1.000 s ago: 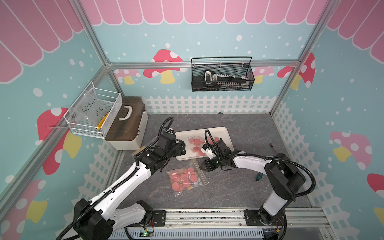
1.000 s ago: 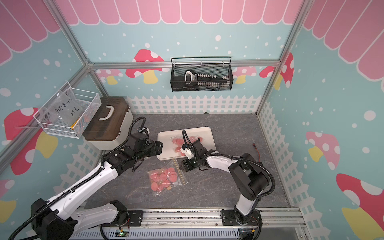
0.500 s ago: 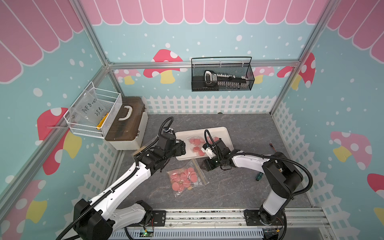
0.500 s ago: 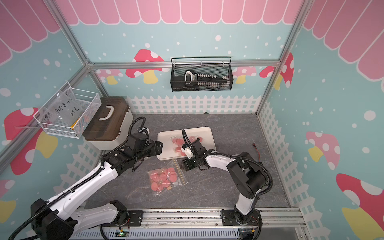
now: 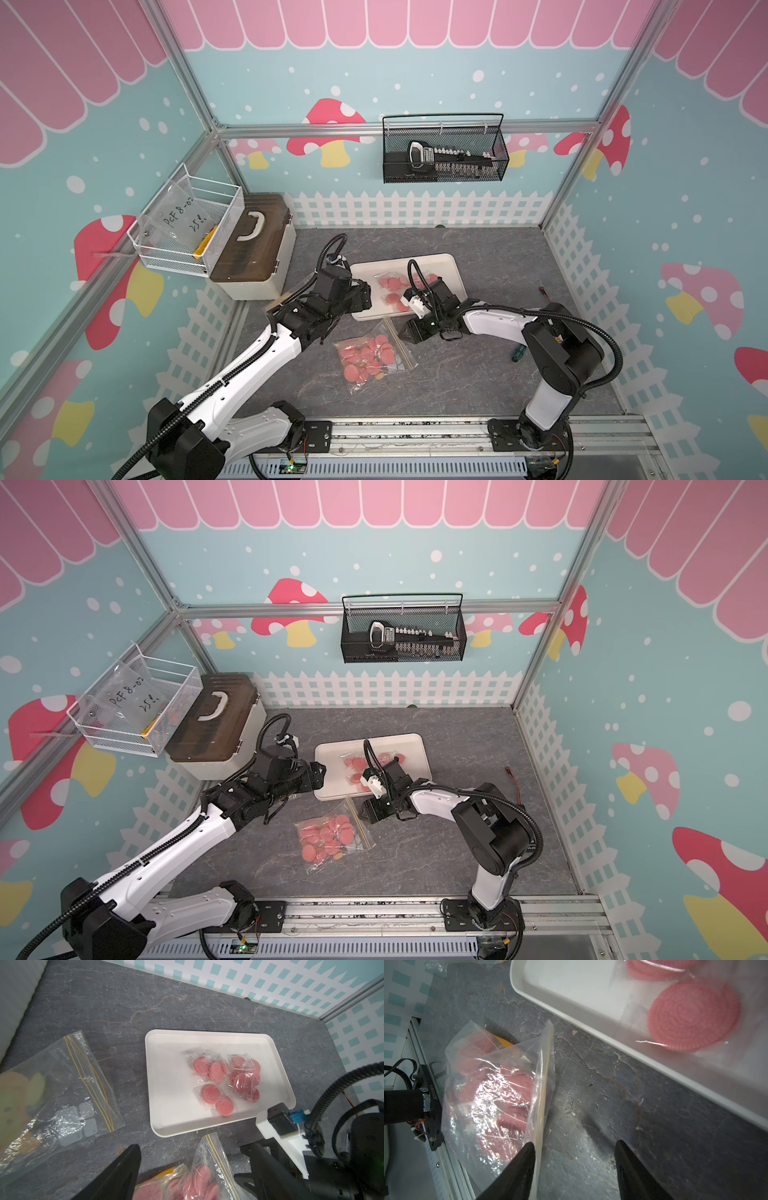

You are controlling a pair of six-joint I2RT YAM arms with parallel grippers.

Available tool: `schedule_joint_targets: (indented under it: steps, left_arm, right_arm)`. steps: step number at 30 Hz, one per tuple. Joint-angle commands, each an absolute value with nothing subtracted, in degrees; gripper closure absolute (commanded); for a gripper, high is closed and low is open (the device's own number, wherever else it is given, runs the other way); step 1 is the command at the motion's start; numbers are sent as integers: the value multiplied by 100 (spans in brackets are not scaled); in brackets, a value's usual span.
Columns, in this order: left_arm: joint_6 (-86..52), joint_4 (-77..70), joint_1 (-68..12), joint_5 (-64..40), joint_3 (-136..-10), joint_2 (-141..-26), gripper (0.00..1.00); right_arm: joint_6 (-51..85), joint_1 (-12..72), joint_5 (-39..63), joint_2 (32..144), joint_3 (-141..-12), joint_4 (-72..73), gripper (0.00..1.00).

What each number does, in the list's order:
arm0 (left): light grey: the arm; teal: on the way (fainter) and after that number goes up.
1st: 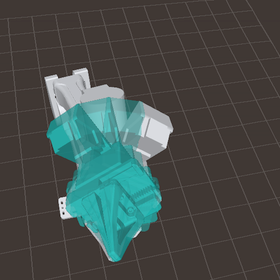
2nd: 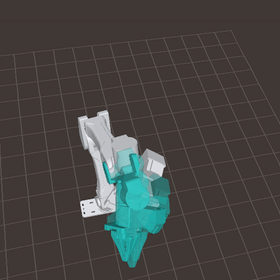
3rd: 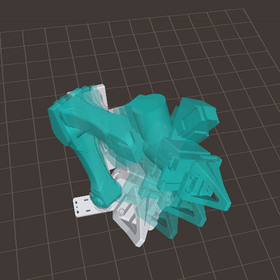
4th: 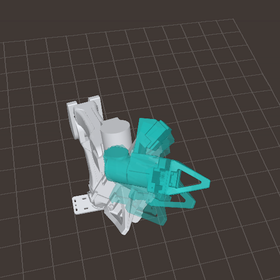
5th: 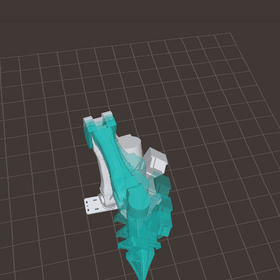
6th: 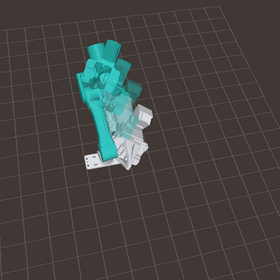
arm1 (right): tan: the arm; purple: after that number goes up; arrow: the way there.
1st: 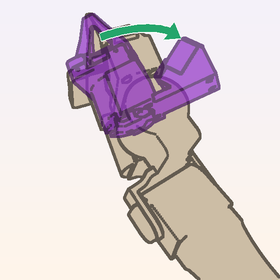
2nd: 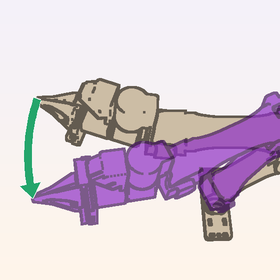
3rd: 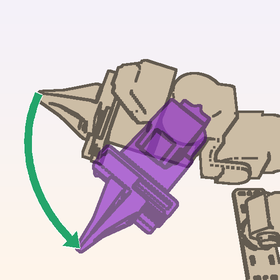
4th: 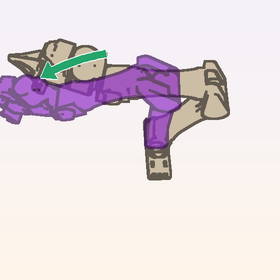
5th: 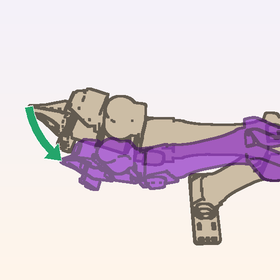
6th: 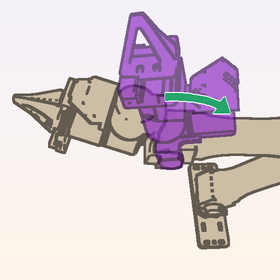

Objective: Pour cookies out of the ziploc bag
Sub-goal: Open the ziploc bag at the center of the board.

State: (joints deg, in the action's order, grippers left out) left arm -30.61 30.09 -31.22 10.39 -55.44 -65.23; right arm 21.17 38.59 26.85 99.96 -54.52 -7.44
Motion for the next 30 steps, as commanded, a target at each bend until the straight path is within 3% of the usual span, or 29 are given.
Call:
schedule_joint_targets:
  steps: [1,30]
  left_arm:
    - [-3076,2972,-3142,992,-5596,-6425,13]
    - [-3032,2971,-3141,975,-5616,-6399,14]
  right_arm:
    - [1978,3859,2845,10091,-5563,-731,40]
    - [1954,3886,3754,10468,-5609,-369,74]
